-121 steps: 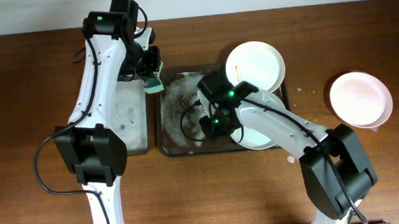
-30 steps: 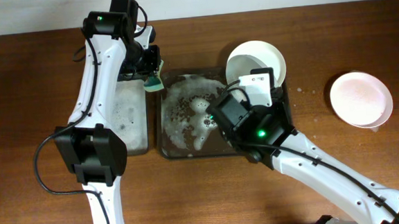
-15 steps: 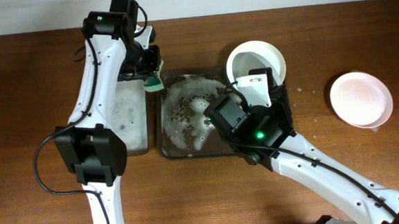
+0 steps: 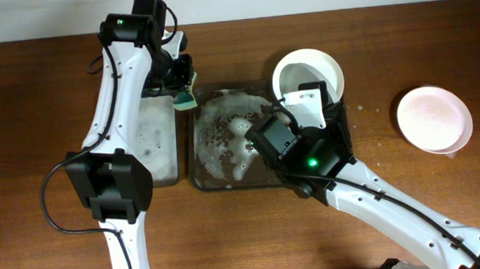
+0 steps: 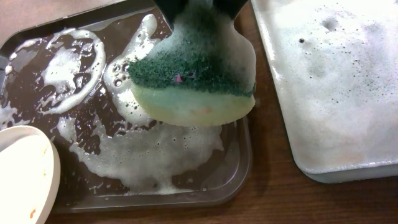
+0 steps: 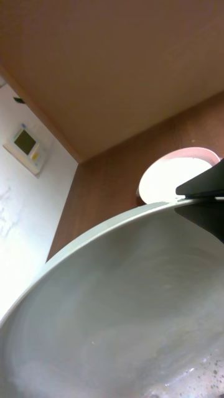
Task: Clean dirty plates on tray and stack at the side
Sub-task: 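Stack the white plate onto the pink plate at right, release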
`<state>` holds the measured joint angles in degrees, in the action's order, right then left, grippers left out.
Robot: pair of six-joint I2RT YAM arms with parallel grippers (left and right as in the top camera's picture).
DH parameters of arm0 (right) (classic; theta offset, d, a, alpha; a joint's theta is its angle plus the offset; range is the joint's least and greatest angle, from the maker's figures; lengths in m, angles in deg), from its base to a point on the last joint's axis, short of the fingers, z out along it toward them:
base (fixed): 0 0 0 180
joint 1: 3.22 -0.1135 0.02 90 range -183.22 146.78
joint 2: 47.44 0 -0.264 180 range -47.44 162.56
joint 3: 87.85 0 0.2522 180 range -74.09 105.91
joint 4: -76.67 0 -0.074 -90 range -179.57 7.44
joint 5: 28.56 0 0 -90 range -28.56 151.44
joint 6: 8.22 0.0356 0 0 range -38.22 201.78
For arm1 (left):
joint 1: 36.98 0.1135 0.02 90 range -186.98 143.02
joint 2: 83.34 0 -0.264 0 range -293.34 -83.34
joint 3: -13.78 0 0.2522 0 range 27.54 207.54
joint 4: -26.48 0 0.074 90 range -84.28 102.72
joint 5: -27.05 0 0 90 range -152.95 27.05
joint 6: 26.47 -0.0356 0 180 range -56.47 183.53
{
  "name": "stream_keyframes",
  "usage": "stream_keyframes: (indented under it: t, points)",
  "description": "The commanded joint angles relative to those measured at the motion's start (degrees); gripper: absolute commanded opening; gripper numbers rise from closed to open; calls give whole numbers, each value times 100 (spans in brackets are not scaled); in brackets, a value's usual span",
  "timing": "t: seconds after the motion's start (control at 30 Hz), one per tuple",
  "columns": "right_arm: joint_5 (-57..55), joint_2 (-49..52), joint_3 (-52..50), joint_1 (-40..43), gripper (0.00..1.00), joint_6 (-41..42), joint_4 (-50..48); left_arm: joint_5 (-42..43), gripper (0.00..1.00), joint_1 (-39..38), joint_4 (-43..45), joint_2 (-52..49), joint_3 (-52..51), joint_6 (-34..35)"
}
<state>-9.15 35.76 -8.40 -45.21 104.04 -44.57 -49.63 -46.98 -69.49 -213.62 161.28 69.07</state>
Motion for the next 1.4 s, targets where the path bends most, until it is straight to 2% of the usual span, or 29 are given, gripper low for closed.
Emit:
stream_keyframes:
  t: [0.0,0.13,0.23,0.33,0.4,0.73,0.87,1.0,1.2,1.37]
  points:
    - [109,-22,81,-35,4,52,-35,44,6,-11,15,48,28,-111]
    - [-313,-46,90,-31,4,48,-72,44,6,-11,17,48,28,-114]
    - [599,-26,87,-31,4,-140,-70,44,6,-11,39,48,28,-114]
    - [562,-37,87,-31,4,-251,-138,44,6,-11,76,48,28,-111]
    - [1073,-46,87,-42,4,-323,-304,42,6,-11,83,48,28,-114]
    - [577,-33,87,-37,4,-363,-260,44,6,-11,81,48,28,-114]
    - [815,-42,87,15,4,-160,-260,44,6,-11,79,48,28,-114]
    - [2769,-256,87,894,4,448,-188,44,6,-11,70,48,28,-114]
    - [4857,-634,87,2559,4,367,-138,44,6,-11,70,48,28,-114]
    - [6734,-758,87,4454,4,348,-68,44,6,-11,72,48,28,-114]
